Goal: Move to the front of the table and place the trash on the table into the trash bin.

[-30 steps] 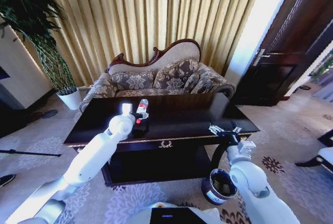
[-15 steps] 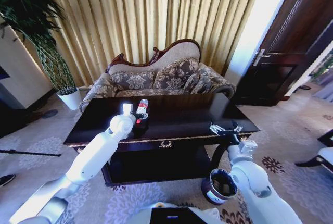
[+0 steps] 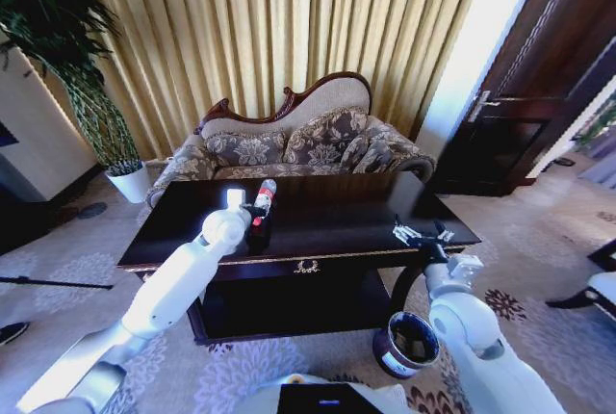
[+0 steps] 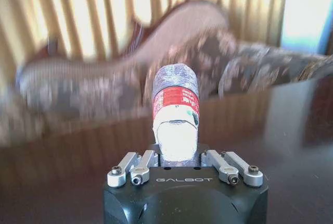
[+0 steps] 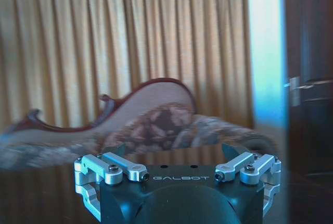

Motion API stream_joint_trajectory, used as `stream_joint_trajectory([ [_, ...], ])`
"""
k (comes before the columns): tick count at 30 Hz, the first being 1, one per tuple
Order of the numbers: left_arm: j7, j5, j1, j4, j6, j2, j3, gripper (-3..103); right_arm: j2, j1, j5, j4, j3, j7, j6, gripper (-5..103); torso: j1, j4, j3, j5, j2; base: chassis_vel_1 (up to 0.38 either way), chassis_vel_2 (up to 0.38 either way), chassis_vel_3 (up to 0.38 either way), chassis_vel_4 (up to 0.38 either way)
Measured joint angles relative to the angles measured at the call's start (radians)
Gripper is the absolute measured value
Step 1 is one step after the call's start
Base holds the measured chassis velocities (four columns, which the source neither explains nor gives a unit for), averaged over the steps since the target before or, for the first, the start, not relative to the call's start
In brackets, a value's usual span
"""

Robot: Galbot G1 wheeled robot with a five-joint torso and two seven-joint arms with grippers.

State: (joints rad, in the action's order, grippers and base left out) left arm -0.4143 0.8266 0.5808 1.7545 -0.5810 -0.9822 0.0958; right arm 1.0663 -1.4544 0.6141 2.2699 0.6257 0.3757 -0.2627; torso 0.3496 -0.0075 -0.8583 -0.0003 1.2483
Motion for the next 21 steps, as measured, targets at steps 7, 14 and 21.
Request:
stream_joint_trajectory([
  [7, 0.196, -0.314, -0.008, -0.014, 0.241, 0.073, 0.047, 30, -0.096, 0.07, 0.296, 0.007, -0.039, -0.011, -0.008, 100, 0.0, 0.0001, 0.0, 0.0, 0.0, 0.0, 0.0, 0.0, 0.0],
  [14, 0.277, -0.598, -0.031, -0.016, 0.454, 0.148, 0.106, 30, -0.213, 0.23, 0.682, -0.018, -0.097, -0.083, -0.014, 100, 0.0, 0.0003, 0.0, 0.0, 0.0, 0.0, 0.0, 0.0, 0.0],
  [21, 0.247, -0.702, -0.111, 0.028, 0.526, 0.225, 0.207, 30, -0.209, 0.507, 0.793, -0.116, -0.291, -0.129, -0.024, 100, 0.0, 0.0001, 0.0, 0.0, 0.0, 0.0, 0.0, 0.0, 0.0],
])
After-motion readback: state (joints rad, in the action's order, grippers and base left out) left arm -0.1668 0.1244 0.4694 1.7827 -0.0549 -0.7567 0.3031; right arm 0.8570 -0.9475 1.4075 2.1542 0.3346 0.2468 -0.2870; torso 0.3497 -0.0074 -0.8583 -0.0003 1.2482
